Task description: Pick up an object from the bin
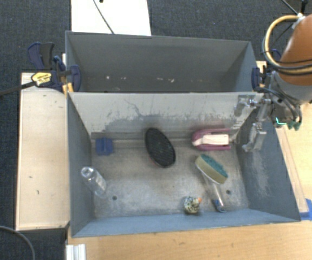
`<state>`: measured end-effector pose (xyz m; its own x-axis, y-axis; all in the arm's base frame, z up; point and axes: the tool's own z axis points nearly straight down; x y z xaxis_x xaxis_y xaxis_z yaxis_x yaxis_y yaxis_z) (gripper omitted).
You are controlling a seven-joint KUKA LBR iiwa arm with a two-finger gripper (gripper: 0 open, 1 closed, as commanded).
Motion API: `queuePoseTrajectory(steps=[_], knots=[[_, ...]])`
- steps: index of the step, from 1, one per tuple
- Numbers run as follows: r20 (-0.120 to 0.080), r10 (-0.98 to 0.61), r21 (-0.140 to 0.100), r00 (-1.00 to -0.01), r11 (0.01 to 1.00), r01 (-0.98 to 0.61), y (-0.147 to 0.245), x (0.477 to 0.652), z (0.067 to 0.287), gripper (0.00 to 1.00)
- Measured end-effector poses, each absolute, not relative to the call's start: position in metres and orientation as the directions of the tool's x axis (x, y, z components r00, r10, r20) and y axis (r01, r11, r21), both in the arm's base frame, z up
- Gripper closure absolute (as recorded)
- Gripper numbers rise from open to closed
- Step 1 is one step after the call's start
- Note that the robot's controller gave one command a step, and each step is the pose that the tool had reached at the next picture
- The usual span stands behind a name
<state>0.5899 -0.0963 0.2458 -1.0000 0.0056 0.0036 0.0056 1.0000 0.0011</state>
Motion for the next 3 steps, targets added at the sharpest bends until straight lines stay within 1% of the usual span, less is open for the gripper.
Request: queuePoseTrajectory(steps=[1, 2, 3], knots=[[0.002, -0.268, 0.002, -0.963, 0.963, -0.268, -0.066, 0.568, 0.115, 0.00], [-0.002, -0.297, -0.005, -0.955, 0.955, -0.297, -0.055, 0.548, 0.072, 0.00], [-0.016, -0.298, -0.009, -0.954, 0.955, -0.298, -0.055, 0.552, 0.075, 1.00]])
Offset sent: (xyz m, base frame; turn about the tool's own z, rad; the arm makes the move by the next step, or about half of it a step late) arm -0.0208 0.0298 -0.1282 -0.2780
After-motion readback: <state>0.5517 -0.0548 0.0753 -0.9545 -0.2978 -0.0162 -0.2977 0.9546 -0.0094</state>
